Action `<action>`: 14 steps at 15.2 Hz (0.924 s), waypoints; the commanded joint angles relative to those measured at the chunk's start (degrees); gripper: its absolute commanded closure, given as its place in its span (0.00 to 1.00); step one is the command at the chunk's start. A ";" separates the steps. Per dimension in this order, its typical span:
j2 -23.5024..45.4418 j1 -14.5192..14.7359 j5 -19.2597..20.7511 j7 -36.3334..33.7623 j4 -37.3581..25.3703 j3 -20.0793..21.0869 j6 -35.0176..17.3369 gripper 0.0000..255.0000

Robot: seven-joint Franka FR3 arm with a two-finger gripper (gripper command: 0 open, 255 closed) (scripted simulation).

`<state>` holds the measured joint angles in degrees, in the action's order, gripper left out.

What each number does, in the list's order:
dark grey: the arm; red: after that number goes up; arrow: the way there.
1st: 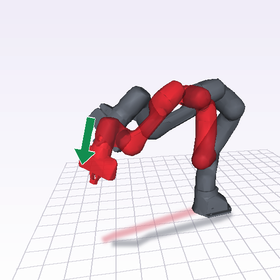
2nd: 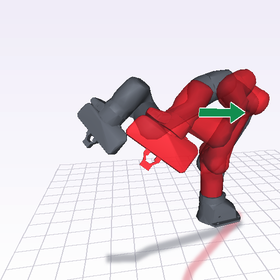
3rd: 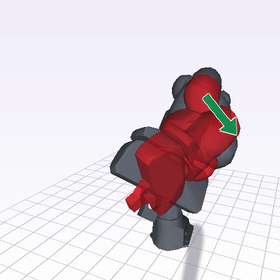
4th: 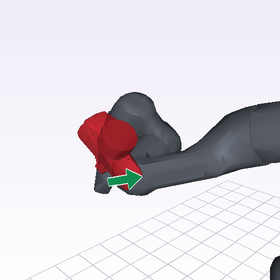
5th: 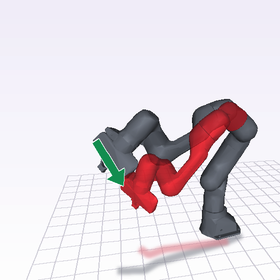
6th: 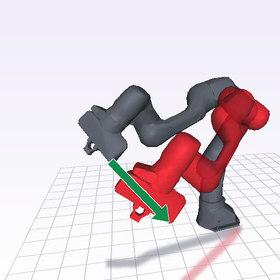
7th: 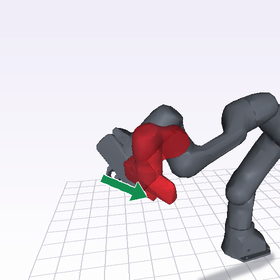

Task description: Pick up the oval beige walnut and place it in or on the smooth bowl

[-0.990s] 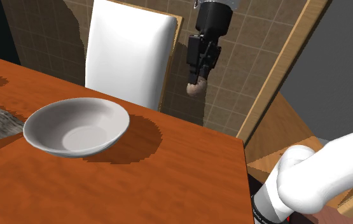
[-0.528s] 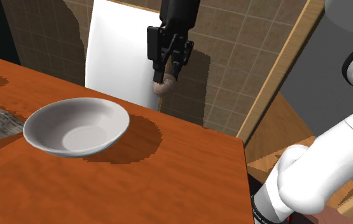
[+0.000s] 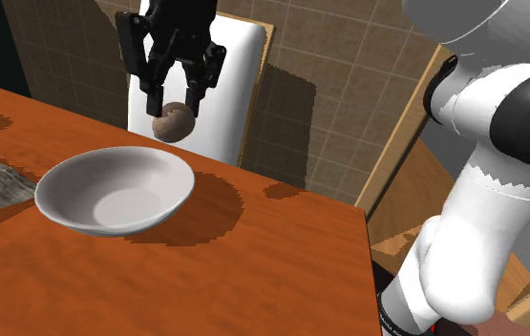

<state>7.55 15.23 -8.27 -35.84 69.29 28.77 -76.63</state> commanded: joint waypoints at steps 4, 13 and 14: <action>18.00 10.61 9.75 -7.87 -24.71 2.15 7.03 1.00; 9.43 5.22 5.21 -4.78 -4.23 1.82 -5.04 1.00; 8.86 4.90 4.91 -4.50 -2.64 1.79 -6.08 1.00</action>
<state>17.11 20.55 -3.00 -40.69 64.78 30.60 -81.48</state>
